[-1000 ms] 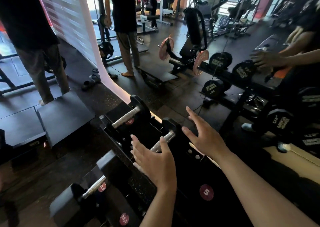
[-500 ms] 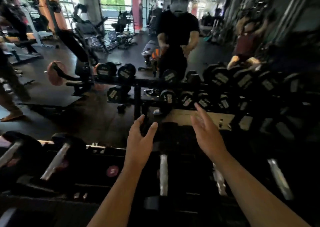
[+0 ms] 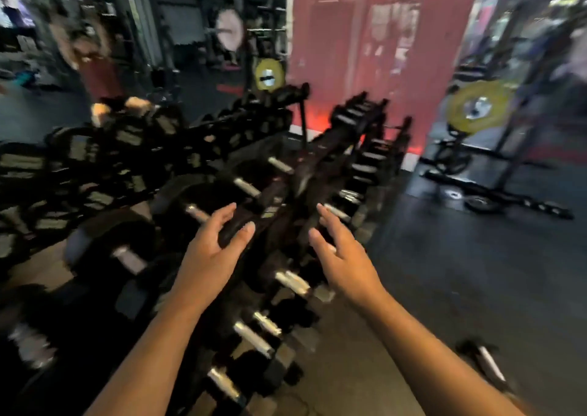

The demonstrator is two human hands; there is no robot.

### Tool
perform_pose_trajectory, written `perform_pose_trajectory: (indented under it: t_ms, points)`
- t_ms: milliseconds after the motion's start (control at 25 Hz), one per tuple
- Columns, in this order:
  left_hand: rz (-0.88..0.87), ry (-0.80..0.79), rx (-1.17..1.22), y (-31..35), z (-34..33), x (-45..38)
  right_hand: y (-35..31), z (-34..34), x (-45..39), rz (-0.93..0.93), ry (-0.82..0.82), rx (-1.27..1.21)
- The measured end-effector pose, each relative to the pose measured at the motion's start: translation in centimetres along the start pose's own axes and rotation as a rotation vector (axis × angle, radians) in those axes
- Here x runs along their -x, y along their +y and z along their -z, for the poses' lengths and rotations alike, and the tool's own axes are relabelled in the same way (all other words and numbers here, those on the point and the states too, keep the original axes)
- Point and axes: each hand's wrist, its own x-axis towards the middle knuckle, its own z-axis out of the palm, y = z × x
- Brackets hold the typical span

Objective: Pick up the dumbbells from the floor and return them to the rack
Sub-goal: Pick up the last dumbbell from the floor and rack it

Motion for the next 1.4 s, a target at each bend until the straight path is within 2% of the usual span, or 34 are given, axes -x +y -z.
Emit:
perform_pose_trajectory:
  t_ms: [280, 600, 880, 1120, 1400]
  points:
    - [-0.216, -0.393, -0.072, 7.8, -21.3, -1.3, 10.1, 16.9, 7.4, -0.230, 0.312, 0.127]
    - [-0.405, -0.684, -0.143, 11.2, -39.4, -2.0, 20.6, 26.4, 11.9, -0.516, 0.538, 0.132]
    - [-0.402, -0.903, -0.144, 11.2, -55.8, -8.8, 31.2, 32.2, 9.0, -0.676, 0.664, 0.136]
    - [-0.352, -1.030, -0.180, 10.6, -71.7, -11.7, 43.7, 37.6, 8.6, -0.833, 0.782, 0.127]
    - [-0.263, -1.089, -0.363, 4.2, -91.5, -11.5, 63.0, 41.7, 10.8, -1.038, 0.810, 0.058]
